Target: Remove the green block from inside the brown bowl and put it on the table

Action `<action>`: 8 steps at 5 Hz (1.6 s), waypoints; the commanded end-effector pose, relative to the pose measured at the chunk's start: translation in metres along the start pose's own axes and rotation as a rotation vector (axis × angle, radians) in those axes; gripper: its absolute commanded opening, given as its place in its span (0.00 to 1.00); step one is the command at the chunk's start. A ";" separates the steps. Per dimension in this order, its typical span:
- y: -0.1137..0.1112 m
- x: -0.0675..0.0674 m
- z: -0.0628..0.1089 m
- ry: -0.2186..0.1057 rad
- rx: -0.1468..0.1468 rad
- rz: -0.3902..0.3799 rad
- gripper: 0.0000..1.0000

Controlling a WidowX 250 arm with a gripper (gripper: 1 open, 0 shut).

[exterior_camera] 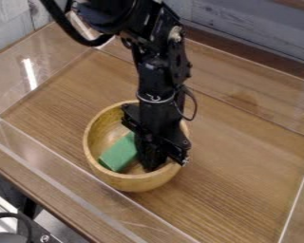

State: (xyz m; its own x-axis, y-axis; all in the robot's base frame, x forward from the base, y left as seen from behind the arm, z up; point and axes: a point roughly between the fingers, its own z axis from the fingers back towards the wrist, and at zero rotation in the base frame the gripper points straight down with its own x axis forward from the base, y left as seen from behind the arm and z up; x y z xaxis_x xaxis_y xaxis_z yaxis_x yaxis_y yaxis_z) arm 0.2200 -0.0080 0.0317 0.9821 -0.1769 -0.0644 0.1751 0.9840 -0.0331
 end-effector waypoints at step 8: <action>-0.002 0.007 0.059 0.002 -0.029 -0.009 0.00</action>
State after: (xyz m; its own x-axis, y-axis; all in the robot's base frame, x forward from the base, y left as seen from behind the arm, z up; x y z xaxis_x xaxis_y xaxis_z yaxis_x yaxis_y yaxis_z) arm 0.2209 -0.0119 0.0765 0.9739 -0.1858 -0.1299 0.1777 0.9815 -0.0716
